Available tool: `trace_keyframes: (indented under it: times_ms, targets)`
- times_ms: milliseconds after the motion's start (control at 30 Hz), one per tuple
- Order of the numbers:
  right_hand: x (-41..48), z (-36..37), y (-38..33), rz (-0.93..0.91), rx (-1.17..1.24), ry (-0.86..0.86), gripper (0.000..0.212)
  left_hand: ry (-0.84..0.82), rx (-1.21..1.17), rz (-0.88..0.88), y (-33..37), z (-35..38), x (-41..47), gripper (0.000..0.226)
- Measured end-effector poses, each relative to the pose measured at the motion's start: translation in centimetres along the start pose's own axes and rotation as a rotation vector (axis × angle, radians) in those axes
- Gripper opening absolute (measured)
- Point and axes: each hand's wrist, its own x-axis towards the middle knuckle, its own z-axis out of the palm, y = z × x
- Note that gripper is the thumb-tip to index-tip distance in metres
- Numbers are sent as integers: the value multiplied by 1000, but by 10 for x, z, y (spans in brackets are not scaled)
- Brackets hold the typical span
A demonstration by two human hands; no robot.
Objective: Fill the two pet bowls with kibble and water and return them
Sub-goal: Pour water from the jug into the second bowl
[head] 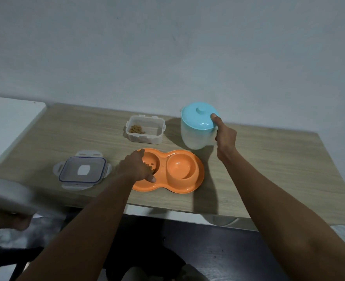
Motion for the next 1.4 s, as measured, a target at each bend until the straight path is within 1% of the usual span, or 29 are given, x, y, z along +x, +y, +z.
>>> trace_keyframes:
  times_ms: [100,233,400,567,600,667,700,733,800,833,1067,1267,1400]
  targets:
    - [-8,-13,-7,-46,24,27,42,1,14,-10,1,-1,0,130]
    - [-23,-34,-11,-120,-36,44,51,-6,19,-23,5,-2,-3,131]
    - [-42,-56,-2,-162,-47,74,47,-8,-22,-36,5,-4,-6,129]
    - [-63,-72,5,-173,-146,60,52,-9,-46,-26,3,-4,-9,126]
    - [-66,-75,5,-167,-168,51,57,-7,-52,-21,3,-3,-8,125]
    - [-70,-79,6,-169,-210,35,79,-7,-59,-5,2,-3,-8,123]
    - [-73,-80,6,-166,-226,31,84,-8,-61,5,1,-2,-8,123]
    - [-74,-81,6,-166,-238,30,80,-11,-66,9,1,-2,-8,122]
    - [-79,-82,5,-161,-280,34,64,-25,-71,23,-1,-3,-8,122]
    - [-81,-83,5,-163,-307,35,60,-32,-71,30,-2,-4,-8,123]
    - [-90,-81,1,-177,-467,31,61,-23,-46,38,-3,-5,-9,124]
    - [-95,-72,-4,-209,-551,39,65,-15,-44,40,-4,-4,-9,123]
    - [-98,-67,-7,-222,-605,44,59,-18,-30,39,-4,-5,-9,124]
